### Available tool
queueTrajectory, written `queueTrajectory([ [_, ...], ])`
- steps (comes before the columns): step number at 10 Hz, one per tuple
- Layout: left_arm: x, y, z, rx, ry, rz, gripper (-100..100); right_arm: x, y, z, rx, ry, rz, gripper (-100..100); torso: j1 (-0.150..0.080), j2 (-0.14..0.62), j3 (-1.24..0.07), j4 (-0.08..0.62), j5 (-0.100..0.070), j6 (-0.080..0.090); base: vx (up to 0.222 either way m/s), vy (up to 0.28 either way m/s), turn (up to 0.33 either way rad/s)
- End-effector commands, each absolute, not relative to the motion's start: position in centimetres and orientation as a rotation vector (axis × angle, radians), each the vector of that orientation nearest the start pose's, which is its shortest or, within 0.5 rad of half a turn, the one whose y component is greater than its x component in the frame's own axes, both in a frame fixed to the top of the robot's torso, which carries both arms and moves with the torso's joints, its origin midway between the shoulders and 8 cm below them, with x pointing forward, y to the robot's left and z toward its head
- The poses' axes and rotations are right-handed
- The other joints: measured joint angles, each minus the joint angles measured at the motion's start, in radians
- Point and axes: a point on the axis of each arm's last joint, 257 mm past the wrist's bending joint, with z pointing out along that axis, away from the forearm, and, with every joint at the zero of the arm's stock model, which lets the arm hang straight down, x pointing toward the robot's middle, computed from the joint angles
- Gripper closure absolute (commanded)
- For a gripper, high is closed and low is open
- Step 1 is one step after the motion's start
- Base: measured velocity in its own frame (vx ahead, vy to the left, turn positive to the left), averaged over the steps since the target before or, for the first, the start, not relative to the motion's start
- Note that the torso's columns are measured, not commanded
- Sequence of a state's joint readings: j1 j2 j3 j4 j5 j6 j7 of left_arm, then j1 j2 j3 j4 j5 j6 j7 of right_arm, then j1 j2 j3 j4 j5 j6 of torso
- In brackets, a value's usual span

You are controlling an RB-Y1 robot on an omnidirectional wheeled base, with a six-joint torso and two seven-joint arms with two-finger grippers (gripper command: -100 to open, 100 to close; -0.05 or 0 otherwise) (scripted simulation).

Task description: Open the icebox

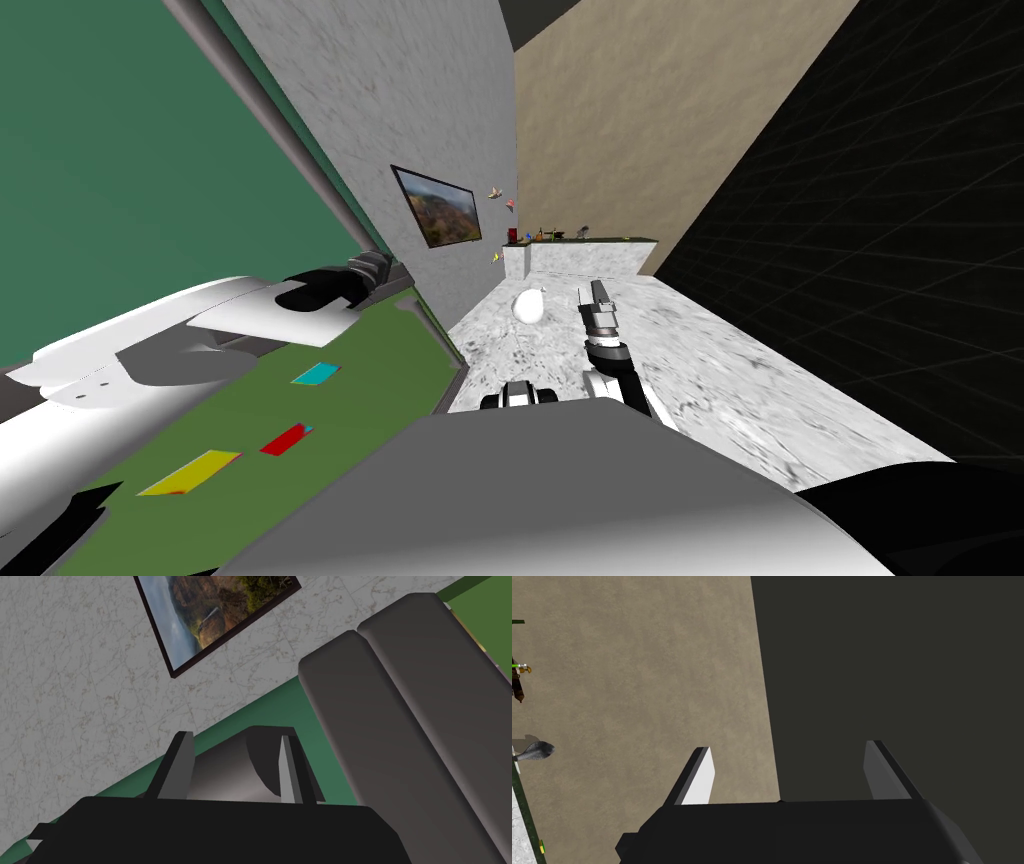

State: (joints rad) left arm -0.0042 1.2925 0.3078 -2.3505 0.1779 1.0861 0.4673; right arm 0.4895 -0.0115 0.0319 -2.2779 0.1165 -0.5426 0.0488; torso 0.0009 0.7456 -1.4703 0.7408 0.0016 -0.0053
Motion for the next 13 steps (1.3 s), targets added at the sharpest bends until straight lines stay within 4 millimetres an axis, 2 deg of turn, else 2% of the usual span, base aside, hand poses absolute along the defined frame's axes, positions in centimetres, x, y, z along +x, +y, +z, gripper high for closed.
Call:
queueTrajectory([
  [1,47.8,45.3,13.1,-0.901,1.233,-0.482,100,34.1,-25.0,3.3,0.519,0.667,1.233,0,0.003,-0.003,-0.002,0.0,-0.001,0.004,-0.02,-0.044,-0.029],
  [4,48.3,43.7,13.9,-0.842,1.241,-0.535,100,34.1,-25.0,3.3,0.519,0.667,1.232,0,0.001,-0.005,-0.004,0.001,-0.004,0.005,0.002,0.021,0.0],
  [6,49.5,45.0,14.7,-0.841,1.205,-0.555,100,34.1,-25.0,3.3,0.519,0.667,1.233,0,-0.011,0.002,0.0,0.003,-0.005,-0.001,-0.057,-0.174,0.204],
  [8,50.1,46.4,14.6,-0.847,1.199,-0.555,100,34.1,-25.0,3.3,0.519,0.667,1.233,0,-0.005,0.002,0.0,0.004,-0.007,0.005,-0.035,-0.101,0.001],
  [10,50.4,45.3,15.1,-0.807,1.206,-0.59,100,34.1,-25.0,3.3,0.519,0.667,1.232,0,-0.003,-0.002,-0.003,0.006,-0.008,0.005,0.003,0.01,0.007],
  [12,50.5,44.4,15.5,-0.775,1.212,-0.618,100,34.1,-25.0,3.3,0.519,0.667,1.232,0,-0.01,0.0,-0.002,0.006,-0.011,0.007,0.01,0.022,0.008],
  [13,51.4,45.5,16.0,-0.768,1.193,-0.61,100,34.1,-25.0,3.3,0.519,0.667,1.232,0,-0.013,0.001,-0.001,0.006,-0.012,0.008,-0.057,-0.131,0.236],
])
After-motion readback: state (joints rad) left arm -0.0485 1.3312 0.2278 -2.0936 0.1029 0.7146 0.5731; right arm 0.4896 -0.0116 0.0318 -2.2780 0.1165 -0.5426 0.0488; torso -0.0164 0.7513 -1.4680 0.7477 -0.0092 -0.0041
